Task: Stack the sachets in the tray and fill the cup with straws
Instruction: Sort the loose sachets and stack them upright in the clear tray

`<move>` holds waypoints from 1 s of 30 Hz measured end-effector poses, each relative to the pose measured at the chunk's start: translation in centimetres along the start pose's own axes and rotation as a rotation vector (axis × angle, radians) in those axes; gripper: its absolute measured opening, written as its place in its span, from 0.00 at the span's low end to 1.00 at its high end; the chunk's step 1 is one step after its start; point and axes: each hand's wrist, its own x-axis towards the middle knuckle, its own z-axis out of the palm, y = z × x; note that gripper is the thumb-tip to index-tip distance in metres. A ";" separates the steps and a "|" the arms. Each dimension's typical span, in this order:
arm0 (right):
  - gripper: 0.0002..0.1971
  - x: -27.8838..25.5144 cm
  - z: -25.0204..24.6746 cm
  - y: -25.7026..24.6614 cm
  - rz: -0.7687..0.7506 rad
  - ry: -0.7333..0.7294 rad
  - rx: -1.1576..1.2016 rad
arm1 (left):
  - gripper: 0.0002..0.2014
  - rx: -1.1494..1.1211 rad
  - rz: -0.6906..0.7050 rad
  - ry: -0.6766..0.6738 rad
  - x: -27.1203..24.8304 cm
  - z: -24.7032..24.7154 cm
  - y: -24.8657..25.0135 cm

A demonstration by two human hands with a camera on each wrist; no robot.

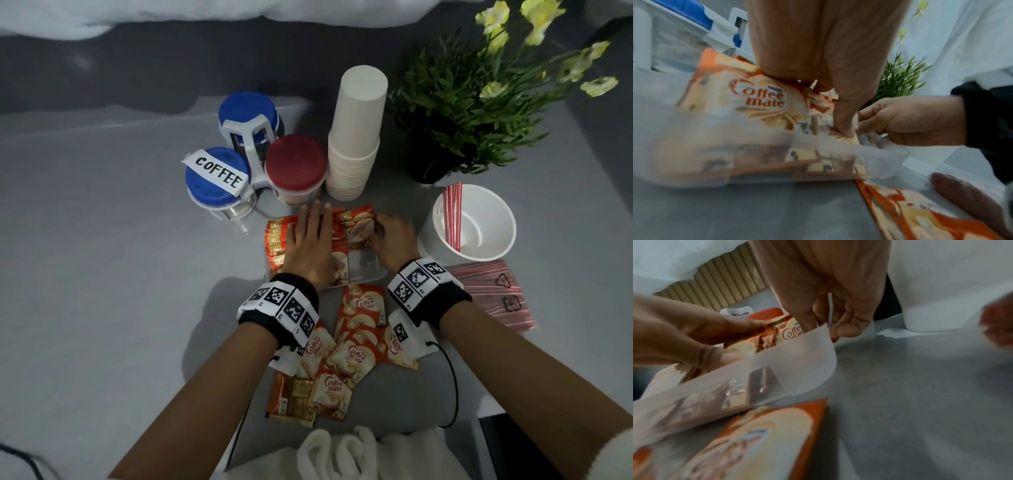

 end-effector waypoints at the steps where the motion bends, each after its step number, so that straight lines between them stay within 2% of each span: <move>1: 0.13 -0.1 0.0 0.1 0.004 -0.002 0.004 | 0.46 0.009 0.000 -0.008 0.0 -0.1 -0.1; 4: 0.15 -0.5 -0.4 0.2 0.012 0.009 0.049 | 0.47 0.002 0.005 0.001 -0.3 -0.2 -0.3; 8: 0.18 -1.5 -1.2 0.5 0.011 0.054 0.123 | 0.47 -0.074 0.025 0.081 -1.5 0.0 -0.1; 11: 0.21 -2.9 -1.5 0.6 0.009 0.115 0.181 | 0.39 -0.157 0.076 0.255 -2.9 -0.1 0.1; 14: 0.20 -4.4 -1.7 0.6 -0.019 0.155 0.206 | 0.24 -0.259 0.178 0.416 -4.1 -0.2 0.3; 17: 0.14 -6.1 -1.4 0.8 -0.047 0.126 0.227 | 0.11 -0.288 0.300 0.362 -5.6 -0.1 0.9; 20: 0.09 -8.2 -0.9 1.2 -0.079 0.029 0.192 | 0.08 -0.239 0.346 0.238 -6.6 0.9 1.0; 22: 0.08 -9.5 -0.3 1.6 -0.114 -0.060 0.144 | 0.09 -0.175 0.302 0.124 -6.9 2.2 0.8; 24: 0.09 -10.6 0.5 1.9 -0.145 -0.130 0.080 | 0.14 -0.118 0.224 0.033 -7.2 3.4 0.6; 26: 0.12 -11.6 1.0 2.0 -0.127 -0.165 0.075 | 0.25 -0.079 0.174 -0.038 -7.6 4.4 0.5; 29: 0.21 -12.8 1.3 1.8 -0.107 -0.200 0.055 | 0.45 -0.071 0.117 -0.194 -8.1 5.2 0.2; 30: 0.24 -13.2 1.4 1.7 -0.104 -0.217 0.041 | 0.47 -0.036 0.108 -0.220 -8.3 5.4 0.2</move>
